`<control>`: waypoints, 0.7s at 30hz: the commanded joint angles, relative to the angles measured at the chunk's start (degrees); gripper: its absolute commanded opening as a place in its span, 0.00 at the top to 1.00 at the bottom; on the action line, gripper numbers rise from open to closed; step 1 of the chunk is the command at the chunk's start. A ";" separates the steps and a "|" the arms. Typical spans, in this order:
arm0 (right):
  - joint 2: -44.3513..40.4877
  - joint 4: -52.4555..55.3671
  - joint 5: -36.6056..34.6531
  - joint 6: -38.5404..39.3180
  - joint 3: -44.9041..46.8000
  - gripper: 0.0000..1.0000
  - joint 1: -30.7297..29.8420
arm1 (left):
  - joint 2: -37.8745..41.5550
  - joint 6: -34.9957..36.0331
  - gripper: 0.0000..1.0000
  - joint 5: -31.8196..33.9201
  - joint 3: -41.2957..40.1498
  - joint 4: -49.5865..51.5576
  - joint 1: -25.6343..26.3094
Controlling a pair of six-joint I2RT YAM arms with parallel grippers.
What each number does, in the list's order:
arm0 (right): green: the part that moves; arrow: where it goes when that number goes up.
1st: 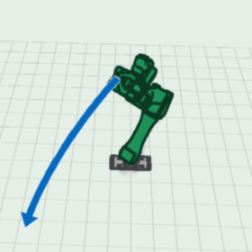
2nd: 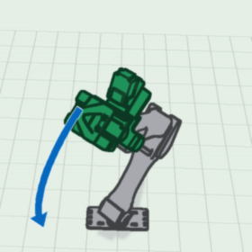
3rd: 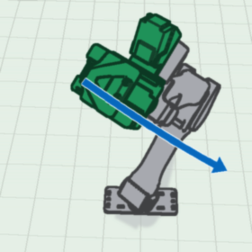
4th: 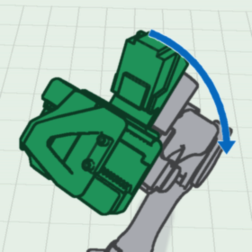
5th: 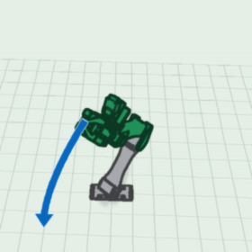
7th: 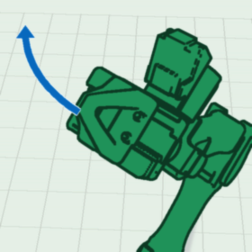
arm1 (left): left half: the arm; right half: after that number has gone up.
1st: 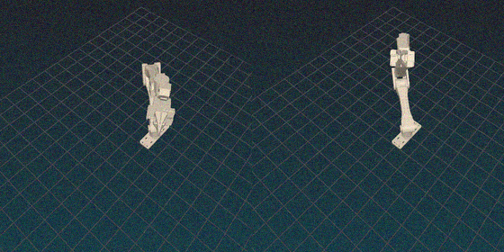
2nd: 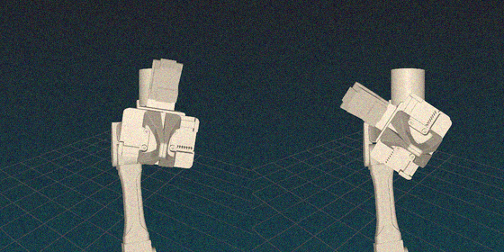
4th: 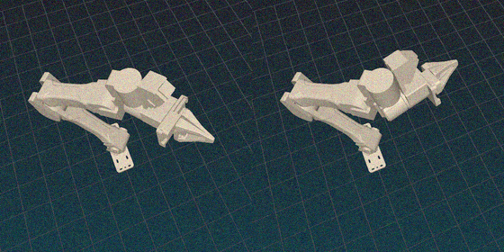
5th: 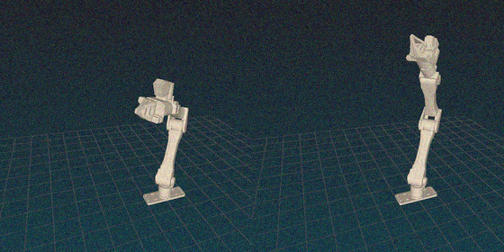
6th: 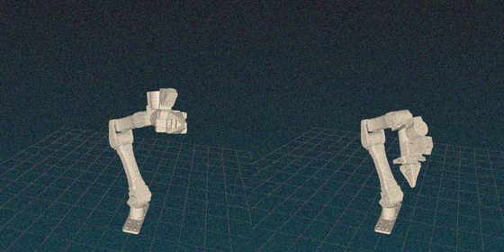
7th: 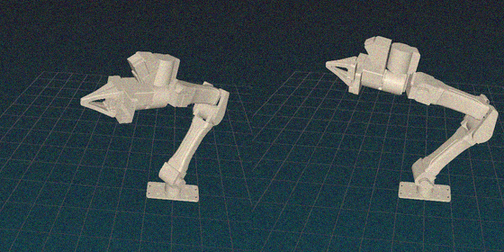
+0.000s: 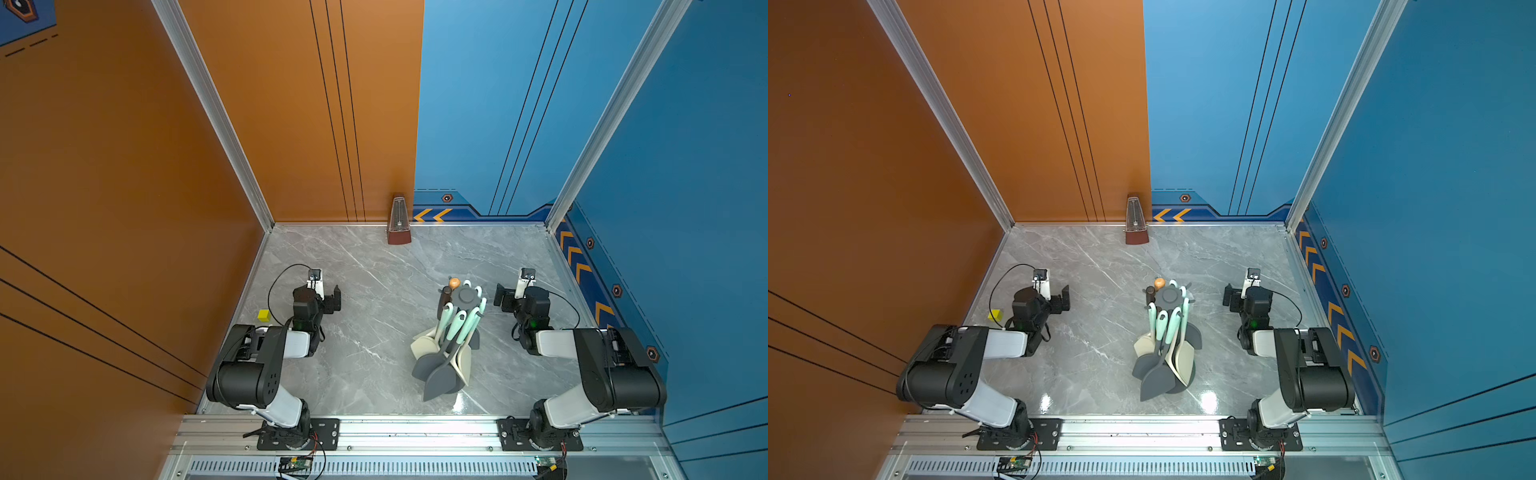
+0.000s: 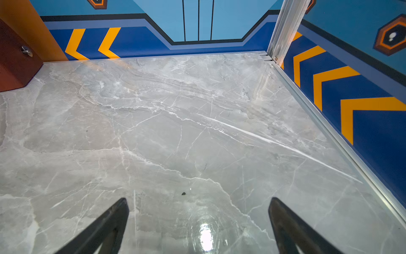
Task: Take the spatula off the kitchen utensil rack
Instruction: Move the rack to the center of the board.
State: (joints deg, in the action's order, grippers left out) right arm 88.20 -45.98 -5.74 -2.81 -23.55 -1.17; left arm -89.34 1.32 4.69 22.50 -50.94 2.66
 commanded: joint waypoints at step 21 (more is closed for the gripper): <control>-7.91 18.67 -4.42 -0.88 -7.18 0.00 -1.38 | 7.00 0.74 0.02 6.79 -2.65 0.73 1.35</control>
State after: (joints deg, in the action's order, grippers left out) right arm 86.21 -40.80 -6.66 -2.87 -24.73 -1.50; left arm -87.90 0.14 10.50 21.96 -50.59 2.72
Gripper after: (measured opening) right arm 1.000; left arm 0.984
